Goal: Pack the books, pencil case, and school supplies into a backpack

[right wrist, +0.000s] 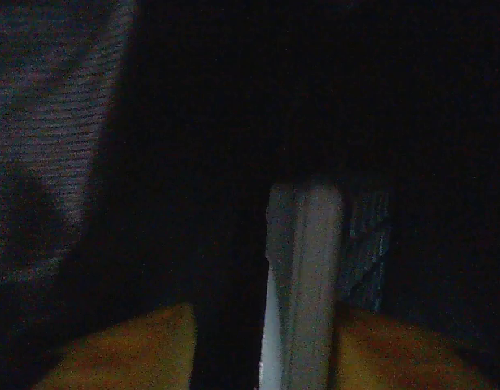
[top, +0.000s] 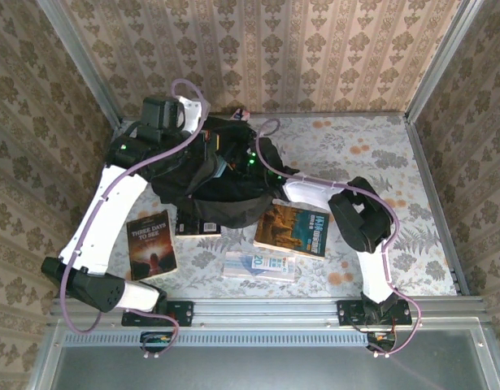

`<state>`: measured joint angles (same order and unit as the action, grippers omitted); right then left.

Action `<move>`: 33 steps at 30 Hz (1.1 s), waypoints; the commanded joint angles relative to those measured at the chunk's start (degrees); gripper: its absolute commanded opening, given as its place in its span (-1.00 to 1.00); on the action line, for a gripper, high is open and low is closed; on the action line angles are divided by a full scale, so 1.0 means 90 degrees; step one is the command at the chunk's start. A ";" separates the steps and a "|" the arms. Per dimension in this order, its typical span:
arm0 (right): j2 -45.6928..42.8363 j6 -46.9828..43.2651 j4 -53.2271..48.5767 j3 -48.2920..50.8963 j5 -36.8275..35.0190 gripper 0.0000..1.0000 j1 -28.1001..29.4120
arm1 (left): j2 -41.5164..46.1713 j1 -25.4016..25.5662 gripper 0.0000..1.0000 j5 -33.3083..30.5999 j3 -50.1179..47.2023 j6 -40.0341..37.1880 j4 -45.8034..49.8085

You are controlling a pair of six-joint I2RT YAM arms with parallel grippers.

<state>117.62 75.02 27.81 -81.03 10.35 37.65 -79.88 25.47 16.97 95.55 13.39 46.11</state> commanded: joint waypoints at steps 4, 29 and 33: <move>0.0104 -0.0521 -0.0117 -0.0370 0.0242 0.45 0.0004 | 0.0076 -0.0411 -1.00 0.0162 -0.0321 0.0258 -0.0892; -0.2190 -0.4665 -0.4699 -0.0313 -0.0584 0.31 -0.0082 | 0.0010 -0.0769 -1.00 0.0468 -0.1427 0.0672 -0.1529; -0.2914 -0.5070 -0.5148 0.0216 -0.0772 0.20 -0.0101 | -0.0096 -0.0459 -1.00 0.0347 -0.1725 0.0662 -0.1454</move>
<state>96.77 35.75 -12.19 -81.01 5.98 36.99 -79.92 19.75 19.68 81.47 18.50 34.81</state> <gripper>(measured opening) 0.605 0.051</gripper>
